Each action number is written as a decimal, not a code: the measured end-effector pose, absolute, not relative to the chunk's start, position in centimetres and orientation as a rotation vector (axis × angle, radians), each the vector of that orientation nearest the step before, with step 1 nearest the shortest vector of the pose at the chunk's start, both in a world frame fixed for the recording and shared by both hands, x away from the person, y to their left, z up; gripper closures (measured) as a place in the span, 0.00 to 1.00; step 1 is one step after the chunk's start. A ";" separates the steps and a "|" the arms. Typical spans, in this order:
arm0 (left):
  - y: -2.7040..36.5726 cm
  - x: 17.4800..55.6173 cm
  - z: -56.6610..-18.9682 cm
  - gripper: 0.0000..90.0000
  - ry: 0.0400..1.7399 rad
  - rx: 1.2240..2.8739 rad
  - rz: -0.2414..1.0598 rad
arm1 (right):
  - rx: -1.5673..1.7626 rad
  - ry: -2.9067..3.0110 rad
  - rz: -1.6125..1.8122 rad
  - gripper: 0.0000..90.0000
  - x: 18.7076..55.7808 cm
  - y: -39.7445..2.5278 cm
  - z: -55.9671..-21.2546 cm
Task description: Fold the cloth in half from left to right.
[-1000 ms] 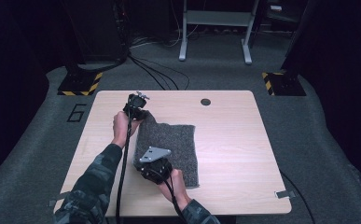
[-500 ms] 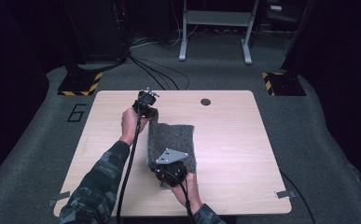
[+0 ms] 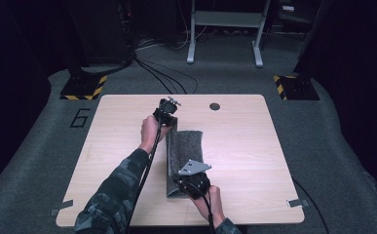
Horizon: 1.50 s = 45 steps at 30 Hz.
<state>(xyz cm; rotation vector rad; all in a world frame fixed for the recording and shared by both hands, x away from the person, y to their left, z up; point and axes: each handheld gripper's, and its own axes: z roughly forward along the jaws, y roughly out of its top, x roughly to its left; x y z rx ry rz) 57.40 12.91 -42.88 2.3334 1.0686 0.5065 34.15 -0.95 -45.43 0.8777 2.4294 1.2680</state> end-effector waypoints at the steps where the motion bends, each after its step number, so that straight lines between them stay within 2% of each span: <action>1: 12.5 57.4 -43.1 0.96 1.057 2.341 0.507 | 0.880 2.436 1.261 0.96 34.1 -1.3 -45.6; 8: 9.7 57.7 -44.6 0.96 1.025 2.366 0.484 | 0.934 2.433 1.214 0.96 33.9 -2.7 -46.8; 19: 8.2 58.3 -45.9 0.93 1.039 2.370 0.466 | 1.015 2.423 1.156 0.94 34.0 -4.5 -48.0; 22: 8.0 58.4 -46.1 0.83 1.038 2.348 0.439 | 1.014 2.434 1.138 0.93 34.0 -4.8 -48.4; 25: 8.0 58.4 -46.0 0.59 1.042 2.327 0.423 | 1.020 2.441 1.104 0.90 33.9 -5.0 -48.6; 26: 8.1 58.4 -45.9 0.59 1.032 2.315 0.408 | 1.029 2.437 1.090 0.88 33.9 -5.2 -48.8; 27: 8.3 58.4 -45.7 0.45 1.053 2.285 0.406 | 1.051 2.440 1.070 0.83 34.0 -5.8 -49.3; 28: 8.3 58.4 -45.7 0.41 1.053 2.285 0.406 | 1.051 2.440 1.070 0.83 34.0 -5.8 -49.3; 30: 8.7 58.3 -45.4 0.38 1.062 2.262 0.394 | 1.097 2.426 1.050 0.77 34.0 -6.5 -49.6; 31: 9.2 58.3 -45.2 0.33 1.071 2.251 0.398 | 1.130 2.413 1.028 0.69 34.0 -7.4 -49.8; 36: 10.6 58.1 -45.1 0.27 1.095 2.226 0.406 | 1.238 2.362 0.986 0.60 34.3 -9.4 -49.7; 41: 12.5 57.9 -45.5 0.26 1.120 2.233 0.415 | 1.266 2.350 0.960 0.55 34.7 -10.9 -49.6; 45: 14.0 57.5 -46.0 0.24 1.138 2.220 0.408 | 1.282 2.348 0.981 0.46 35.6 -11.5 -49.2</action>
